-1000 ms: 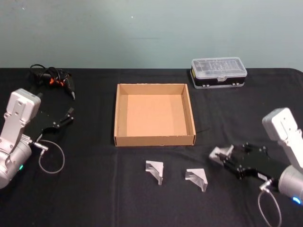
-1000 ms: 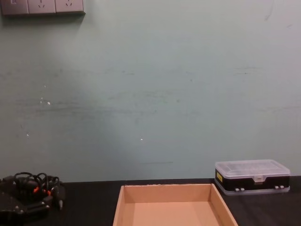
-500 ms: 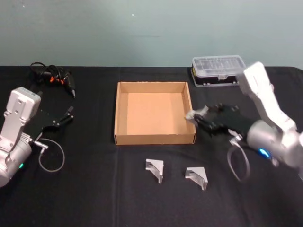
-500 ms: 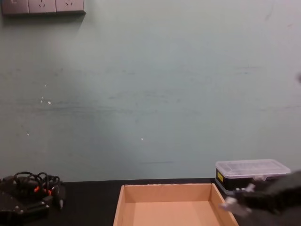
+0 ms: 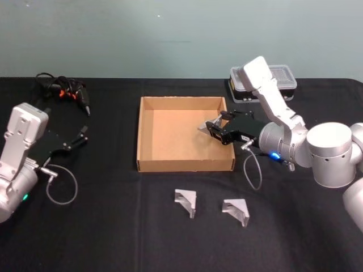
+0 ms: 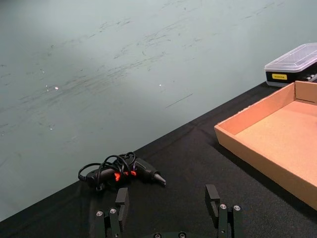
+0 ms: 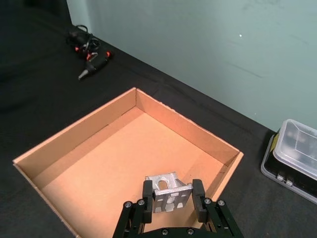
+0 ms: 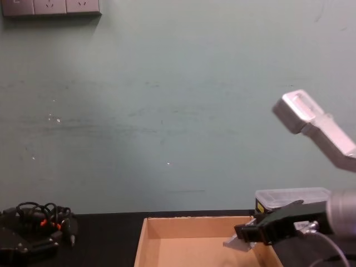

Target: Use one hand to pick up the angle iron from the table and place it into the box.

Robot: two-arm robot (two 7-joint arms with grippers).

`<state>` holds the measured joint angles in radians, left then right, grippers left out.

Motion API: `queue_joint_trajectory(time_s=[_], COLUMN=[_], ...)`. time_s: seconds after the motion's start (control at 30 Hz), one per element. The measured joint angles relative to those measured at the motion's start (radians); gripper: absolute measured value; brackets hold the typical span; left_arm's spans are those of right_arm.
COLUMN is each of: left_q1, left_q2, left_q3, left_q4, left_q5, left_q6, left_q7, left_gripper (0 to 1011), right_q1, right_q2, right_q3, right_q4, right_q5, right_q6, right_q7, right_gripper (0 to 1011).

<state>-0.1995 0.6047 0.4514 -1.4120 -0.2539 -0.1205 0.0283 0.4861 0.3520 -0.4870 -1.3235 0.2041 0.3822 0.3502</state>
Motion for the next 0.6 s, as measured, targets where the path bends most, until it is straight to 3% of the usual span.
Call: queue_joint_trajectory(time_s=[0.33,0.6], left_q1=[0.000,0.000], left_q2=[0.000,0.000], left_q3=[0.000,0.000], left_q4=[0.000,0.000], left_q5=[0.000,0.000], left_q6=[0.000,0.000], left_q7=[0.000,0.000], left_gripper=[1011,1012], right_q1=[0.055,0.056], right_q2=[-0.053,-0.053], right_q3=[-0.019,-0.019], right_q4=[0.118,0.118], right_q5=[-0.061,-0.062], right_q6=[-0.020,-0.021], right_q7=[-0.008,-0.008], right_gripper=[488,488])
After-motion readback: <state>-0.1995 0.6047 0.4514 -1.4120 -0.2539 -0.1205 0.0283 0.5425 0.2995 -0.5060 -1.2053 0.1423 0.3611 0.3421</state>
